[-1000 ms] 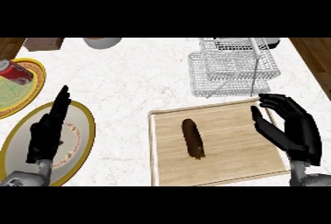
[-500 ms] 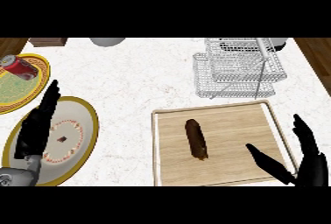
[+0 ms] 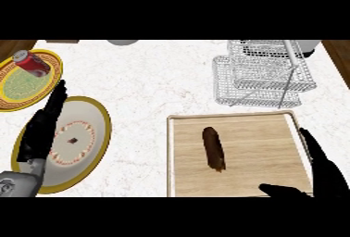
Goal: Pick the sweet potato from the tray and place it in the tiered basket
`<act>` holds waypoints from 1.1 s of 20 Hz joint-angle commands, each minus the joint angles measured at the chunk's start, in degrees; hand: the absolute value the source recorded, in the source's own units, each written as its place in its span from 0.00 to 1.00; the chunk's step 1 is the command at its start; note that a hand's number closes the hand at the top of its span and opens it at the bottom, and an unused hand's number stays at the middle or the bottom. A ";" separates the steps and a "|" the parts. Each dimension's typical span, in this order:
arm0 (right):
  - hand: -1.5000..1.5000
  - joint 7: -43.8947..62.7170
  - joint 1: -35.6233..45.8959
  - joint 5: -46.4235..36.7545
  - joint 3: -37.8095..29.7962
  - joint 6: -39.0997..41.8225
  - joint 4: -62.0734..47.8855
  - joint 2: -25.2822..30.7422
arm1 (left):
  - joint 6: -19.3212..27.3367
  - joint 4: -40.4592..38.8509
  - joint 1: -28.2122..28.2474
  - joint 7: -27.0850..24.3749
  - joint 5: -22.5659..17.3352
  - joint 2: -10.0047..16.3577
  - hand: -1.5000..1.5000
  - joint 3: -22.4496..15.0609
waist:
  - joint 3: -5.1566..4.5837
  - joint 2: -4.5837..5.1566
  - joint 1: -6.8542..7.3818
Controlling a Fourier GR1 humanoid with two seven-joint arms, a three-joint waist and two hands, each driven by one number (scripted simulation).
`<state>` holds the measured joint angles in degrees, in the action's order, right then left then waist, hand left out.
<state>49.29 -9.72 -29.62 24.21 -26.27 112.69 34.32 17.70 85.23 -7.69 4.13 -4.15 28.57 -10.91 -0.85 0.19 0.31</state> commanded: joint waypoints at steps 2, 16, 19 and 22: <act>0.00 22.35 10.23 -7.10 2.48 10.78 4.77 -1.58 | 0.05 -0.76 -2.78 1.37 0.76 -1.43 0.50 -1.06 | 0.21 0.19 1.20; 0.00 35.92 20.96 -13.65 5.53 26.33 -8.58 -22.72 | -1.59 -4.00 -2.59 -1.65 0.10 -1.13 0.50 1.54 | 0.47 -0.29 0.23; 0.00 35.93 23.19 -14.75 3.09 28.87 -12.70 -26.28 | -1.80 -4.38 -2.46 -1.68 0.75 -1.54 0.50 0.91 | 0.57 -0.21 0.14; 0.00 35.93 23.65 -17.92 2.82 31.60 -14.45 -30.53 | -2.12 -3.61 -1.05 -2.07 0.18 -1.35 0.50 1.68 | 0.62 -0.39 0.18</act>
<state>71.50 11.69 -44.38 26.92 -1.75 100.43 9.28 15.87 81.30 -9.63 2.34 -3.79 27.07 -9.81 -0.31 -0.05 0.67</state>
